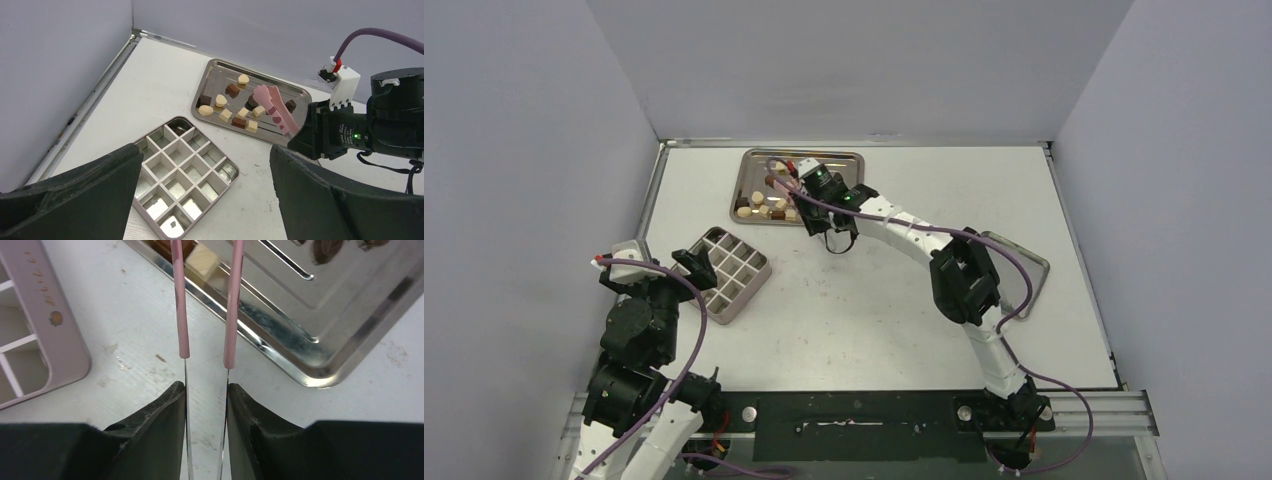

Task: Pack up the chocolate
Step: Pick up the fake chocolate from the plate.

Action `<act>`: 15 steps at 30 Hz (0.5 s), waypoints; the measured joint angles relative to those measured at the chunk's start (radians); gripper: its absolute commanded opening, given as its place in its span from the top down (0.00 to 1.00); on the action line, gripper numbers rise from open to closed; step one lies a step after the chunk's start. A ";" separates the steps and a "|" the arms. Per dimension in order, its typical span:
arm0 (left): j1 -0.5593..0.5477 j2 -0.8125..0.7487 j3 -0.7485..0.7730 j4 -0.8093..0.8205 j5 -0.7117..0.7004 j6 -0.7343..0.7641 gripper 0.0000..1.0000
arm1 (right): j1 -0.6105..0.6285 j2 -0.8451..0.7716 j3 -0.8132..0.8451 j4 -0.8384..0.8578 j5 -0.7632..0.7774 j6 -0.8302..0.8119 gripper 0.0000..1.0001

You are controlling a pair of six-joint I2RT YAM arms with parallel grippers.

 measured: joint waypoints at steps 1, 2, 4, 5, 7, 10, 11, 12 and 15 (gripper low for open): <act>0.000 0.000 0.000 0.000 0.000 0.000 0.03 | 0.008 0.000 0.000 0.012 -0.010 0.004 0.74; 0.000 0.000 0.000 0.000 0.000 0.000 0.03 | 0.017 0.000 -0.002 0.024 -0.019 0.007 0.74; 0.000 0.000 0.000 0.000 0.000 0.000 0.03 | 0.034 0.000 -0.006 0.040 -0.037 0.018 0.73; 0.000 0.000 0.000 0.000 0.000 0.000 0.03 | 0.040 0.000 -0.008 0.048 -0.046 0.023 0.73; 0.000 0.000 0.000 0.000 0.000 0.000 0.03 | 0.057 0.000 -0.009 0.066 -0.069 0.033 0.73; 0.000 0.000 0.000 0.000 0.000 0.000 0.03 | 0.083 0.000 -0.009 0.097 -0.103 0.049 0.72; 0.000 0.000 0.000 0.000 0.000 0.000 0.03 | 0.092 0.000 -0.009 0.105 -0.114 0.054 0.72; 0.000 0.000 0.000 0.000 0.000 0.000 0.03 | 0.100 0.000 -0.009 0.110 -0.121 0.057 0.72; 0.000 0.000 0.000 0.000 0.000 -0.001 0.03 | 0.130 0.002 -0.004 0.119 -0.145 0.065 0.72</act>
